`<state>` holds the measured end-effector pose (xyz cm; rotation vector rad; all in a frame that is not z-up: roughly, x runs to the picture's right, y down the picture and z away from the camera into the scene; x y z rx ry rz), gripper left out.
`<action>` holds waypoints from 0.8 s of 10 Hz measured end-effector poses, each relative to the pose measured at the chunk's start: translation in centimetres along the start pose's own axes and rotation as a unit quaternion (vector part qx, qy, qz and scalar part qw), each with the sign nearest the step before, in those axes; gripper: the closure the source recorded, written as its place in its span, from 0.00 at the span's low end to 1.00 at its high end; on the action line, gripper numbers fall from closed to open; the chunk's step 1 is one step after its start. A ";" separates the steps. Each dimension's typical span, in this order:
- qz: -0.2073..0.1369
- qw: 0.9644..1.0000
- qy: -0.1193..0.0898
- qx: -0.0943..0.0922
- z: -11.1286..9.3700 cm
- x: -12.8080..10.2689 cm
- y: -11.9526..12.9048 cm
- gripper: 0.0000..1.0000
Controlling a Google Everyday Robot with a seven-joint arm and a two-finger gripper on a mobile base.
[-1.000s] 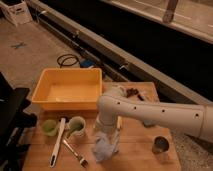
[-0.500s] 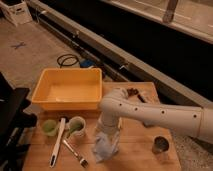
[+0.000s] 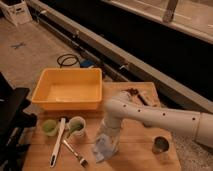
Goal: Wipe tray with towel
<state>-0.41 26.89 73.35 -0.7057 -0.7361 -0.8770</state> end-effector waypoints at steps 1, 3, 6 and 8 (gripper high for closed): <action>-0.001 1.000 -0.011 -0.002 0.9 0.3 -0.1 0.37; -0.003 1.000 -0.030 -0.007 2.5 0.6 0.0 0.37; 0.001 0.998 -0.058 -0.008 4.5 0.8 0.6 0.37; 0.001 0.998 -0.057 -0.009 4.6 0.5 0.7 0.46</action>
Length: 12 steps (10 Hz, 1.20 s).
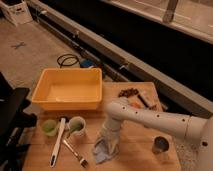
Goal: Wipe tray with towel
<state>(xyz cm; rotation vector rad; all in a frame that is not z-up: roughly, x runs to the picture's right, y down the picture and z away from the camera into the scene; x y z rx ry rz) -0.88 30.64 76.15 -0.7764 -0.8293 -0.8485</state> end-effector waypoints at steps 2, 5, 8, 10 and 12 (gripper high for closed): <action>-0.007 1.000 0.017 0.005 -0.8 -0.6 -0.4 0.65; -0.026 0.998 0.047 0.013 -2.7 -1.6 -1.3 0.94; -0.035 0.997 0.061 0.021 -3.5 -1.8 -1.9 1.00; -0.030 0.995 0.086 0.029 -5.8 -1.5 -2.7 1.00; -0.020 0.992 0.123 0.030 -9.7 -1.0 -3.4 1.00</action>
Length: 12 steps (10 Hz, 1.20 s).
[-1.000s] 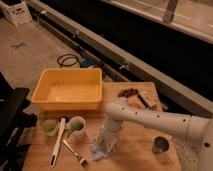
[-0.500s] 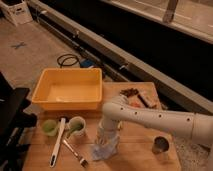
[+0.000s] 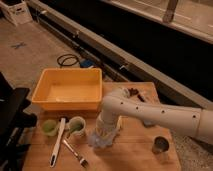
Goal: Wipe tray with towel
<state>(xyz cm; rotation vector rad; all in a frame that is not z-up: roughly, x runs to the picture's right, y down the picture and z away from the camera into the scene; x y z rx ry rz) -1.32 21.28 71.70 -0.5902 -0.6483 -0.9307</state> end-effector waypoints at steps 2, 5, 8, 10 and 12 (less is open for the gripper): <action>0.014 0.999 0.046 -0.002 -4.2 3.2 -1.4 1.00; 0.026 0.994 0.104 -0.006 -9.8 8.3 -4.2 1.00; 0.011 0.988 0.155 0.000 -15.3 14.0 -9.5 1.00; -0.015 0.984 0.176 0.012 -17.9 16.3 -13.9 1.00; -0.051 0.981 0.183 0.036 -19.4 16.7 -19.5 1.00</action>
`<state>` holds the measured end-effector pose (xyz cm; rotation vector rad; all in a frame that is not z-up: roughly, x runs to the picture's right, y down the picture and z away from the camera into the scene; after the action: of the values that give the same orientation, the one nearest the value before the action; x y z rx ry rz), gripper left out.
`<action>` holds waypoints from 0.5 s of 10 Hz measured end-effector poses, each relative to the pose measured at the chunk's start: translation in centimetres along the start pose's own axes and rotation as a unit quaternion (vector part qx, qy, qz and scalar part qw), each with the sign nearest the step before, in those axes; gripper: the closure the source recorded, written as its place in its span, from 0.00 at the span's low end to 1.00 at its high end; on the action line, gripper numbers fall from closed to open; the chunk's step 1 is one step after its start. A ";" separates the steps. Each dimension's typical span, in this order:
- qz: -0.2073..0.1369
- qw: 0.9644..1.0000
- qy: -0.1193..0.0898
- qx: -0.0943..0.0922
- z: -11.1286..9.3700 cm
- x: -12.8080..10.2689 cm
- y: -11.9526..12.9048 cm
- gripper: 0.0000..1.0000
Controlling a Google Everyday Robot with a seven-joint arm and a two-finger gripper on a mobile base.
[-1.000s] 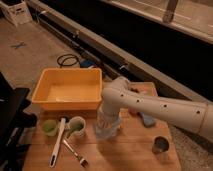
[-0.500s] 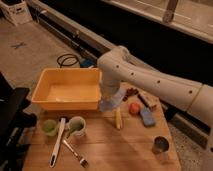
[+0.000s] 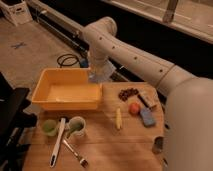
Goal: Wipe tray with towel
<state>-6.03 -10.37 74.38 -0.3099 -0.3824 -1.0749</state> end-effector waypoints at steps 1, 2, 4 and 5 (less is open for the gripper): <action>-0.013 1.000 -0.002 0.016 0.2 -0.2 -2.1 1.00; -0.029 0.999 -0.008 0.039 0.8 -1.0 -4.7 1.00; -0.055 0.995 -0.031 0.076 2.1 -2.6 -8.2 1.00; -0.055 0.995 -0.031 0.077 2.1 -2.6 -8.2 1.00</action>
<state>-14.82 -11.09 75.54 -0.1869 -0.5411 -1.1378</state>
